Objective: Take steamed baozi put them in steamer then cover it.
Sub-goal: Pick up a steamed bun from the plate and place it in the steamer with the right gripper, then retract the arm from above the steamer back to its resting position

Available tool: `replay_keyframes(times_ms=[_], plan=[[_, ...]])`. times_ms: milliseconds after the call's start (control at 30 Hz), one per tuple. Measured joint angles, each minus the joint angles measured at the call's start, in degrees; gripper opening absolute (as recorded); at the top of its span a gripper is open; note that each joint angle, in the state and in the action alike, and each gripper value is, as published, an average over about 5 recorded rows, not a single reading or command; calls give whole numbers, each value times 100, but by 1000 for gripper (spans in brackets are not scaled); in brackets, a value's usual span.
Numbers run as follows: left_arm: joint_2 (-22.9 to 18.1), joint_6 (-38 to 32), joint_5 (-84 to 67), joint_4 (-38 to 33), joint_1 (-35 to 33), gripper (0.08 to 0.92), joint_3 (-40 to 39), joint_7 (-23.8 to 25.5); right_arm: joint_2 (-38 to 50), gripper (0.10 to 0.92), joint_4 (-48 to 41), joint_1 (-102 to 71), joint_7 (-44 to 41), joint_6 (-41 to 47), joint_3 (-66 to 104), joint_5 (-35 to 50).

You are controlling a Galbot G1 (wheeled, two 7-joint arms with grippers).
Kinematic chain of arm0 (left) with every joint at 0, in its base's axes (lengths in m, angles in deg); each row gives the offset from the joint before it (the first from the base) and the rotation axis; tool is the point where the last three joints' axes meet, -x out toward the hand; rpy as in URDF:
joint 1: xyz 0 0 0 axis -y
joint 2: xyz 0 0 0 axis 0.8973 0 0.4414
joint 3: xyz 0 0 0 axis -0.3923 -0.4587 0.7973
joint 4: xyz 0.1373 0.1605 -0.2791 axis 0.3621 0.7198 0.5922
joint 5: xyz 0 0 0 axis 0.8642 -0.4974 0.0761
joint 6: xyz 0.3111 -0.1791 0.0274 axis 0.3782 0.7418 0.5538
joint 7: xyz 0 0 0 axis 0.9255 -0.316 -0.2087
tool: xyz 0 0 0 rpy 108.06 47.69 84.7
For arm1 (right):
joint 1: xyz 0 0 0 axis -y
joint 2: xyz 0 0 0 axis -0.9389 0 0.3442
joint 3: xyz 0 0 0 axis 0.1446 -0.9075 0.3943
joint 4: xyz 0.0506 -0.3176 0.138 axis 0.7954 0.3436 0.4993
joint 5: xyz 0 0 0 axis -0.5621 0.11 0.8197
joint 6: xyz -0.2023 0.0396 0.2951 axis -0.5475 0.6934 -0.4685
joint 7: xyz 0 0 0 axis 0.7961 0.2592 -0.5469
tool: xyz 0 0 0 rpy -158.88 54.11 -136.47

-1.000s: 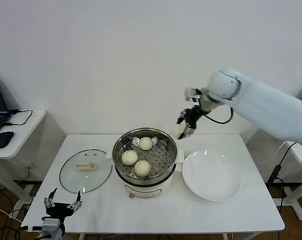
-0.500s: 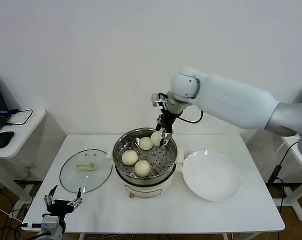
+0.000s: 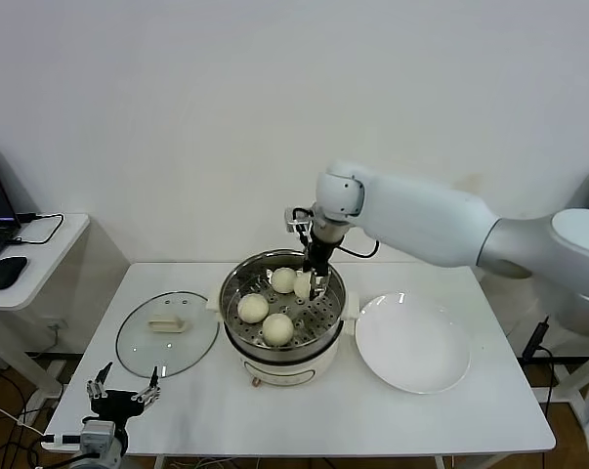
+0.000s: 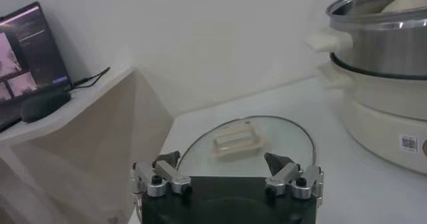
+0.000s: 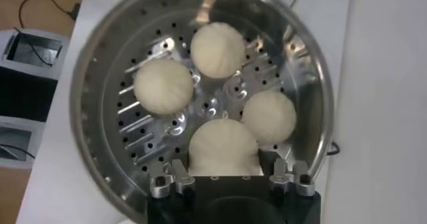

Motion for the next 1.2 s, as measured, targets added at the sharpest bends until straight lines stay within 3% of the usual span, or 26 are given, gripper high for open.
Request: replay_keyframes(times_ms=[433, 667, 767, 1200], plan=[[-48, 3, 11, 104, 79, 823, -58, 1, -54, 641, -157, -394, 40, -9, 139, -248], [-55, 4, 19, 102, 82, 823, -51, 1, -22, 789, -140, -495, 101, 28, 267, -264], [-54, 7, 19, 73, 73, 823, -44, 4, 25, 818, -92, -490, 121, 51, 339, -252], [-130, -41, -14, 4, 108, 823, -59, -38, 967, 823, 742, -280, 365, 112, 1016, 309]])
